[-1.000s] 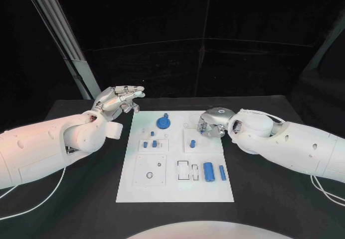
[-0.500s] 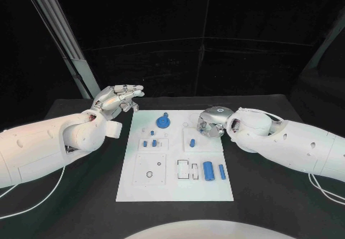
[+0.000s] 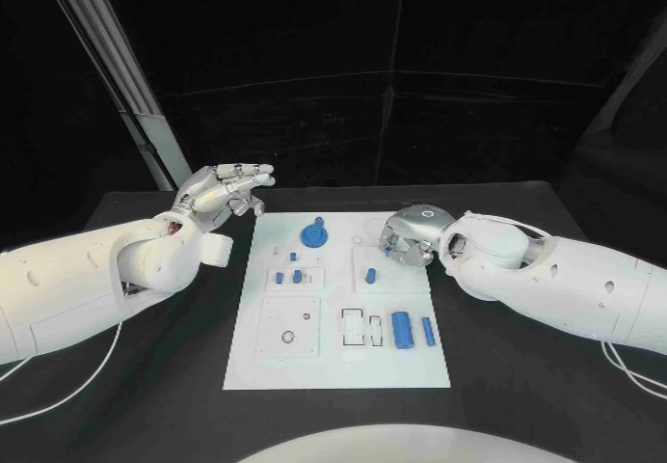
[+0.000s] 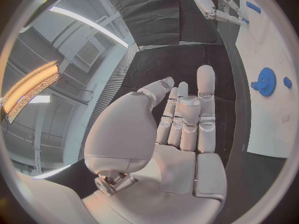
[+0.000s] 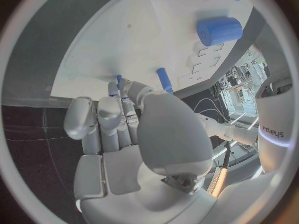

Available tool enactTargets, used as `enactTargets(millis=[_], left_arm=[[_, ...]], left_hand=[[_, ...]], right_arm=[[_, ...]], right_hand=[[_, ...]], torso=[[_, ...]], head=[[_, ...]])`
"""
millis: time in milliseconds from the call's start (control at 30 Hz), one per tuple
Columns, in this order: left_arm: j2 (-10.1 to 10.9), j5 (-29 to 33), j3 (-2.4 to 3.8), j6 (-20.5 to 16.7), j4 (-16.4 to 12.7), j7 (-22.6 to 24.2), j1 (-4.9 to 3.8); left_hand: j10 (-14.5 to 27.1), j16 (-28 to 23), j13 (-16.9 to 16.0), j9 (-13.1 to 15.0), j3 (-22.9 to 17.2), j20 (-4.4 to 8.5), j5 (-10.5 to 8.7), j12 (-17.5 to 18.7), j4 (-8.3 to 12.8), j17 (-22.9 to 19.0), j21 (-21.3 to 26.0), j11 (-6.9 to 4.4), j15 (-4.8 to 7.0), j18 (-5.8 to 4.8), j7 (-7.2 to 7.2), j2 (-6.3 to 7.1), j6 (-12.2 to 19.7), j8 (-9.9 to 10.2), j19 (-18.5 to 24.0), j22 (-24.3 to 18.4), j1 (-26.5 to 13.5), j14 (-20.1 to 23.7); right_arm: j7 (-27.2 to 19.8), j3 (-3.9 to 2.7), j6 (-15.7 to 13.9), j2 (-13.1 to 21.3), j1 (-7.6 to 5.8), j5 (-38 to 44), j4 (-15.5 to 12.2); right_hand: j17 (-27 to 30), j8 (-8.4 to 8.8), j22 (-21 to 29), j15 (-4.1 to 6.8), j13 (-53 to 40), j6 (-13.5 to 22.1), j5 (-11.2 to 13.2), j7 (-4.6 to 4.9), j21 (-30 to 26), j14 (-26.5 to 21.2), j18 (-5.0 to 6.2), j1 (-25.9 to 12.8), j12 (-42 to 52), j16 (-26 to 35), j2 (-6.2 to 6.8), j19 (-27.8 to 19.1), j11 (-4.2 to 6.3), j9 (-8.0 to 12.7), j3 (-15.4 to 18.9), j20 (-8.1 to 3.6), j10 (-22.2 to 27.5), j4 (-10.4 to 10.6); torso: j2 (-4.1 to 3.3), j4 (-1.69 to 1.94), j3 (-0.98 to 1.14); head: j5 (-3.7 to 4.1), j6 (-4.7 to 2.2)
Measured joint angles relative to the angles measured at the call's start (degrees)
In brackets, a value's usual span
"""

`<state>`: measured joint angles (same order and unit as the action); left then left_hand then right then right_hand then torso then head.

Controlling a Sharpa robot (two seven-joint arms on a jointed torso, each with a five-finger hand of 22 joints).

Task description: Assemble the parts on the task board

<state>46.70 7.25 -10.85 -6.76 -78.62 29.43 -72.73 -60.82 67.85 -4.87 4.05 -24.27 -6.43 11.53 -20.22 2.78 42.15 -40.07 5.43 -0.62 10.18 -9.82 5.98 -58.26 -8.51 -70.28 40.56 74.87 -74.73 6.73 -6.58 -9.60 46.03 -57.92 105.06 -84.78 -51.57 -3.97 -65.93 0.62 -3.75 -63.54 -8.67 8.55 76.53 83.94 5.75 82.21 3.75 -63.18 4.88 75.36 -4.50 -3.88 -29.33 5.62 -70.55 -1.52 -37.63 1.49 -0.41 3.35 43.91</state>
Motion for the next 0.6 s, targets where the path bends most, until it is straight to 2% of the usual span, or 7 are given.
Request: enactTargets(millis=[367,600], left_arm=[[0.1,0.0,0.00,-0.3,0.2,-0.1,0.00],[0.3,0.0,0.00,-0.5,0.2,-0.1,0.00]], left_hand=[[0.0,0.0,0.0,-0.1,0.0,0.00,0.00,-0.2,0.0,0.0,0.1,0.00,0.00,0.00,0.00,0.00,0.0,0.0,0.0,-0.1,0.0,0.0],[0.0,0.0,0.0,-0.1,0.0,0.00,0.00,-0.2,0.0,0.0,0.1,0.00,0.00,-0.01,0.00,0.00,0.0,0.0,0.0,-0.1,0.0,0.0]], right_arm=[[-0.2,-0.06,-4.3,1.9,-0.03,-1.7,-2.3],[-1.1,-0.07,-6.8,3.1,-0.03,-4.0,-5.8]], right_hand=[[0.0,0.03,-0.2,0.00,0.0,0.0,-0.3,0.00,0.1,0.0,0.00,-0.3,-0.1,-0.2,0.29,0.0,0.00,0.0,-0.7,0.00,0.0,-0.1],[-0.4,0.03,-0.7,0.00,0.0,0.0,-0.7,-0.01,0.5,0.0,0.00,-0.5,-0.1,-0.7,0.47,0.0,-0.01,0.0,-1.1,0.02,0.0,-0.5]], torso=[[0.03,0.00,-0.03],[0.02,0.01,-0.03]], head=[[0.04,-0.21],[-0.24,-0.23]])
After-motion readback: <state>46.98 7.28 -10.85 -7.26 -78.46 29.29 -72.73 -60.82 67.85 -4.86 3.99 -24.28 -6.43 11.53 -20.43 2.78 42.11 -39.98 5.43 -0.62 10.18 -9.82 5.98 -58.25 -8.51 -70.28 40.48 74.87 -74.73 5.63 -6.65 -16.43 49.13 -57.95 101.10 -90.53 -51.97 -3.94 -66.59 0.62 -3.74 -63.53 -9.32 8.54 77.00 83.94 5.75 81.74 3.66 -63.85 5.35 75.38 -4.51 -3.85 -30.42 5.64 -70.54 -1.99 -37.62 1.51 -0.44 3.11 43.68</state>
